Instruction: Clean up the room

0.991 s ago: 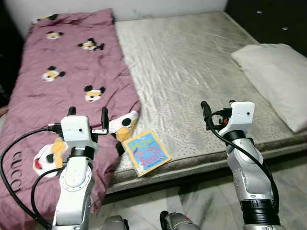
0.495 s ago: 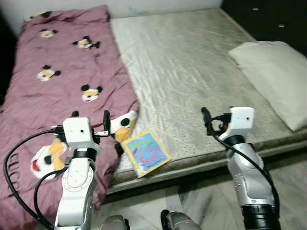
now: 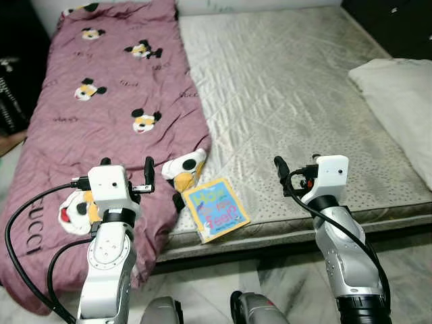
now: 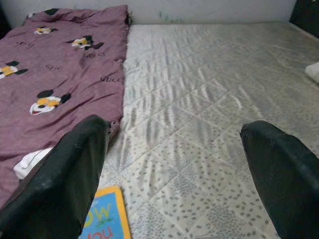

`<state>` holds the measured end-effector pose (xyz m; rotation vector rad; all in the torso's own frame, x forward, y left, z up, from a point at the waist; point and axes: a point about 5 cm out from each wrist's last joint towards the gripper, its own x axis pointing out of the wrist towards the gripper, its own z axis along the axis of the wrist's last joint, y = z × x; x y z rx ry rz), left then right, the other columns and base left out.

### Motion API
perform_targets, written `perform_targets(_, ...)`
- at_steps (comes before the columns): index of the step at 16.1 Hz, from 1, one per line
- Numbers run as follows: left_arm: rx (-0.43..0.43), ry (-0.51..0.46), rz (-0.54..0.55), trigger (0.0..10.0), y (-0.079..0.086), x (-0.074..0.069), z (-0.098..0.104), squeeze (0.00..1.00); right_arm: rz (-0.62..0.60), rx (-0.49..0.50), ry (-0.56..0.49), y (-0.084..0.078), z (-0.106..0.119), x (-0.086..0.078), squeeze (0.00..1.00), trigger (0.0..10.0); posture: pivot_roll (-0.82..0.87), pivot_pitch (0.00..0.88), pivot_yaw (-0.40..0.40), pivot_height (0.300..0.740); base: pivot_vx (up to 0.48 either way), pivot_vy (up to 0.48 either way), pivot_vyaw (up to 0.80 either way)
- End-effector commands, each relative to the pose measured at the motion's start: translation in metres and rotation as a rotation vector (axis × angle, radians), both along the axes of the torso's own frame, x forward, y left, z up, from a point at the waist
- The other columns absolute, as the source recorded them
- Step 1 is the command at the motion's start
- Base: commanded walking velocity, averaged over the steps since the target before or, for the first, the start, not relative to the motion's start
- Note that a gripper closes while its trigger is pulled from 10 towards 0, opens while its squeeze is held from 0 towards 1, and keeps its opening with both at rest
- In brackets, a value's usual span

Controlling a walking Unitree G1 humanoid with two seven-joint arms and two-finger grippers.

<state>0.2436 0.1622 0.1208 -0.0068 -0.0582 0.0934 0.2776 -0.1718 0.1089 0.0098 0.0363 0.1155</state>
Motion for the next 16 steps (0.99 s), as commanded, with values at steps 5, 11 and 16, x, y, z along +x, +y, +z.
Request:
perform_targets(5, -0.008, 0.003, 0.012, 10.0, 0.0006, 0.0012, 0.0025, 0.0, 0.019, 0.003, -0.006, 0.0023, 0.0032, -0.0006, 0.0, 10.0, -0.02, 0.158, 0.028, 0.645, 0.0, 0.0, 0.0)
perform_targets(11, -0.006, -0.006, 0.02, 10.0, 0.0004, 0.0022, 0.0041, 0.0, 0.031, -0.001, -0.001, 0.0031, 0.0015, -0.0003, 0.0, 10.0, -0.03, 0.159, 0.027, 0.645, 0.0, 0.0, 0.0)
perform_targets(16, -0.013, -0.012, 0.006, 10.0, -0.0001, 0.0007, 0.0037, 0.0, 0.045, -0.009, 0.002, 0.0051, 0.0004, 0.0002, 0.0, 10.0, -0.02, 0.154, 0.024, 0.645, 0.0, 0.0, 0.0)
